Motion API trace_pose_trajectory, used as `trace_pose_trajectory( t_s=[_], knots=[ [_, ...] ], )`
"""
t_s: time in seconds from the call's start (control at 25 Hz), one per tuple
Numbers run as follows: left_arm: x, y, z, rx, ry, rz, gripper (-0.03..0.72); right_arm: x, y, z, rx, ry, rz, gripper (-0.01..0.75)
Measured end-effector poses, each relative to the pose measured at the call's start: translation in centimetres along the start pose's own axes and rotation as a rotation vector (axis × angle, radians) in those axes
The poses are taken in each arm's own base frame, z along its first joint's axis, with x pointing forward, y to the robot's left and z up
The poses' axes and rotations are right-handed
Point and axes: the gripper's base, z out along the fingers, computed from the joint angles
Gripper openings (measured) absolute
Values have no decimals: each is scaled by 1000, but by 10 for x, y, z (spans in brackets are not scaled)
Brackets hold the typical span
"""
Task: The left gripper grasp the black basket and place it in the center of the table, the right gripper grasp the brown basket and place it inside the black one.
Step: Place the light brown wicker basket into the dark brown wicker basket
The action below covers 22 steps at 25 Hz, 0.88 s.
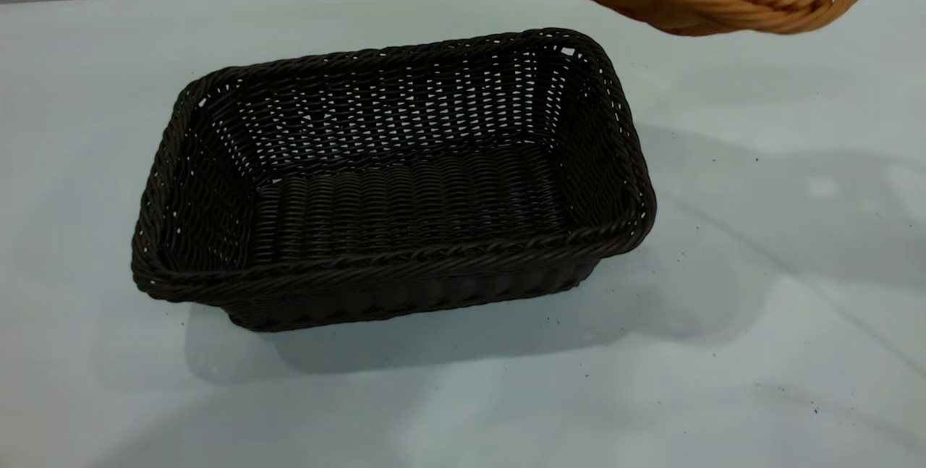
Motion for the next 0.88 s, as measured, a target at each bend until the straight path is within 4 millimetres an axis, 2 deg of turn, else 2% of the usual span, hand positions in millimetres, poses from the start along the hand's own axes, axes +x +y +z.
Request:
trace_pose_trajectory(
  t_s=[0.2, 0.56, 0.88],
  knots=[
    [-2, 0, 0, 1, -26, -98, 468, 4, -1, 0, 15, 48, -27, 111],
    [-3, -1, 0, 8, -27, -100, 468, 10, 2, 0, -18, 106, -42, 111],
    [-3, -1, 0, 16, -27, -100, 468, 8, 29, 8, 24, 200, -189, 111]
  ],
)
